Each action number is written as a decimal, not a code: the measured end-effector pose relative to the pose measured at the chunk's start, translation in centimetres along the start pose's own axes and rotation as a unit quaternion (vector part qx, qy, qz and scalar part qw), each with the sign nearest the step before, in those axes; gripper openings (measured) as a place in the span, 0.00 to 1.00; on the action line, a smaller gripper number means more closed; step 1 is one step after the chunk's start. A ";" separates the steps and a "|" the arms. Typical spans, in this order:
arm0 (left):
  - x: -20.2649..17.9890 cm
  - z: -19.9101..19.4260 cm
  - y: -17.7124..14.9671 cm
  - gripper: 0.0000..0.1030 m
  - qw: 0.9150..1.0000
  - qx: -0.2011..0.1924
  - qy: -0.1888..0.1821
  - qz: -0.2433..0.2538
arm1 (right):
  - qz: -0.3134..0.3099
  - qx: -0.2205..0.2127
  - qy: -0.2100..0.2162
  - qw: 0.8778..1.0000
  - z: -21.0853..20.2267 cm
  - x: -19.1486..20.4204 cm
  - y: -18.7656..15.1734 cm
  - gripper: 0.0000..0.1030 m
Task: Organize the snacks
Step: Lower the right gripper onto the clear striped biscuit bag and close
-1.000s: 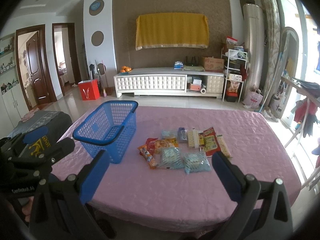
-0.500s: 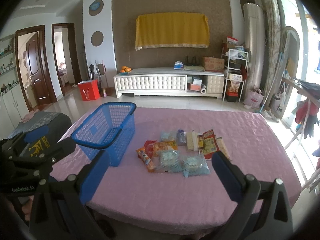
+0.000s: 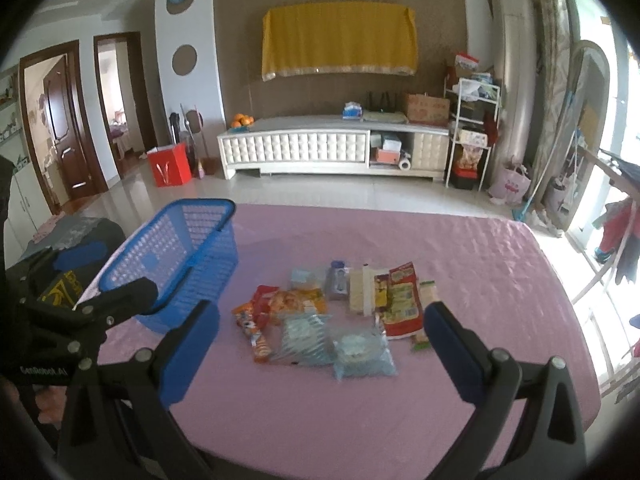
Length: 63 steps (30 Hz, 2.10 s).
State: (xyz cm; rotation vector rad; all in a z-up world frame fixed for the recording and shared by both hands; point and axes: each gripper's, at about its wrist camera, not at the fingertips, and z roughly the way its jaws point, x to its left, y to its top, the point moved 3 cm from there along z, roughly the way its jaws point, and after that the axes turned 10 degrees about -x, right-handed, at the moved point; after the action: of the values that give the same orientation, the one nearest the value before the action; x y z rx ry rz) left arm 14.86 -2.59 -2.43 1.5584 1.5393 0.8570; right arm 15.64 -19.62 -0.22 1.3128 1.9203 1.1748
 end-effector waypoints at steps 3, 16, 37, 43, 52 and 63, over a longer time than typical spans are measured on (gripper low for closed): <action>-0.4 2.7 -0.3 0.99 1.000 0.029 -0.007 -0.001 | 0.008 0.023 0.002 1.000 2.2 -1.5 0.0 0.99; -2.4 13.6 -4.7 0.88 0.989 0.142 -0.031 -0.004 | 0.027 0.113 0.026 0.993 9.7 -6.1 -3.6 0.76; -0.7 19.6 -11.5 0.83 0.971 0.234 -0.025 -0.040 | 0.003 0.223 0.048 0.974 17.5 -5.6 -9.7 0.74; -0.8 19.3 -11.5 0.83 0.970 0.236 -0.031 -0.045 | -0.018 0.241 0.049 0.969 18.6 -5.5 -9.9 0.75; -1.7 19.7 -11.4 0.83 0.967 0.248 -0.026 -0.050 | -0.035 0.234 0.056 0.970 19.3 -5.1 -10.5 0.65; -3.2 21.3 -10.7 0.83 0.963 0.263 -0.009 -0.049 | 0.044 0.179 0.030 0.982 15.5 -9.3 -9.6 0.60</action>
State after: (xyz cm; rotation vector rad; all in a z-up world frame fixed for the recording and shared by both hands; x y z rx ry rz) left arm 28.26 -7.39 -21.80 1.8259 1.9165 0.3878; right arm 27.21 -24.07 -16.54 1.5745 2.2128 0.9448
